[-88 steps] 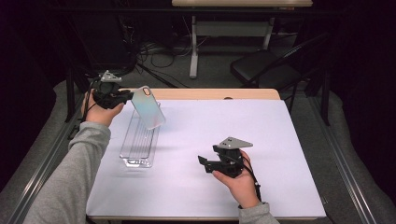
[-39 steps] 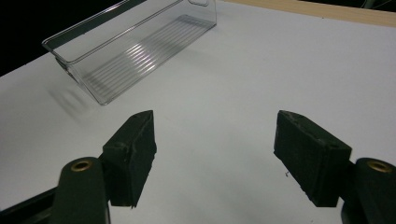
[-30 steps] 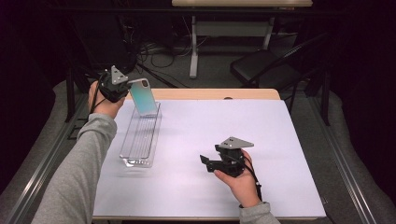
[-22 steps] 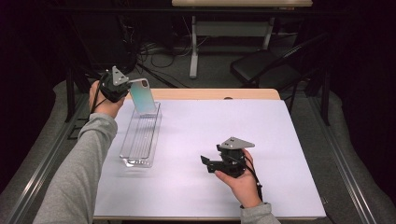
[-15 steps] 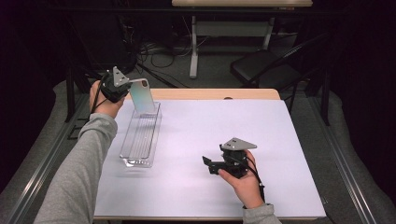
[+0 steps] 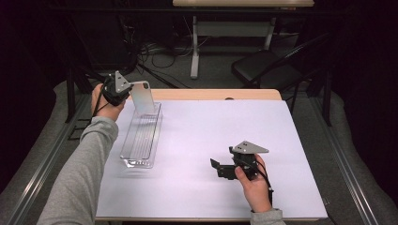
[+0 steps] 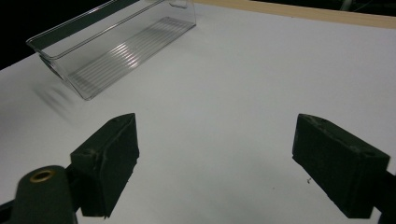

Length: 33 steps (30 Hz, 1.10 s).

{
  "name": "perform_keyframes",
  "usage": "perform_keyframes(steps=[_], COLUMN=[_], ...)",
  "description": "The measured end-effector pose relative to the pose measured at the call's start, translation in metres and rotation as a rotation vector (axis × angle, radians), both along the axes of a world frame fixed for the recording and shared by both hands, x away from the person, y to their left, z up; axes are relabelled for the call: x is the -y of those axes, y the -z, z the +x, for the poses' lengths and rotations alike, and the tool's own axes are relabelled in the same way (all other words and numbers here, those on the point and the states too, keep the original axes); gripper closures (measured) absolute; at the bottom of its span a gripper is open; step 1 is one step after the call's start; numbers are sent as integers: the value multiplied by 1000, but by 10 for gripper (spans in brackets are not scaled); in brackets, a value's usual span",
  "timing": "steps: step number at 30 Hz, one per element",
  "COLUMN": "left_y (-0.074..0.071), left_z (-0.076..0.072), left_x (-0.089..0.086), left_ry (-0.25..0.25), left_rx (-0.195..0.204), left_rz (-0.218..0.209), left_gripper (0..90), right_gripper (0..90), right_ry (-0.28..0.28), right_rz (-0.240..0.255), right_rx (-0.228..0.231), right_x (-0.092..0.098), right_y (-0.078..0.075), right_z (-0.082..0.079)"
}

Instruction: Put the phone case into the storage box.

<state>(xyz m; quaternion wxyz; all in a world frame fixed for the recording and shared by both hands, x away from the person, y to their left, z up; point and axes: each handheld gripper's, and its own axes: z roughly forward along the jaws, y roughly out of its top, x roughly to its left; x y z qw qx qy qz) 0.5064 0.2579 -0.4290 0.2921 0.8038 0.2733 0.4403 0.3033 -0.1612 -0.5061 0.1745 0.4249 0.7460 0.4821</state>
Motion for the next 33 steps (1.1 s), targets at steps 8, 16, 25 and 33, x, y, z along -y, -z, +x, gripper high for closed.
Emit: perform_keyframes(steps=[8,16,25,33], left_y=[5,10,16,20], left_z=[2,4,7,8], left_x=[1,3,7,10], left_ry=[16,26,39,53], left_rx=[14,17,22,37], left_rz=[-1,-1,11,28], left_gripper=[799,799,799,799], right_gripper=[85,25,18,18], right_ry=[25,13,10,3], right_rz=[-14,-36,-38,-44], right_rx=[-4,3,3,5], right_x=[6,5,5,3], right_y=[5,8,9,10], right_z=[-2,-3,-3,-4])
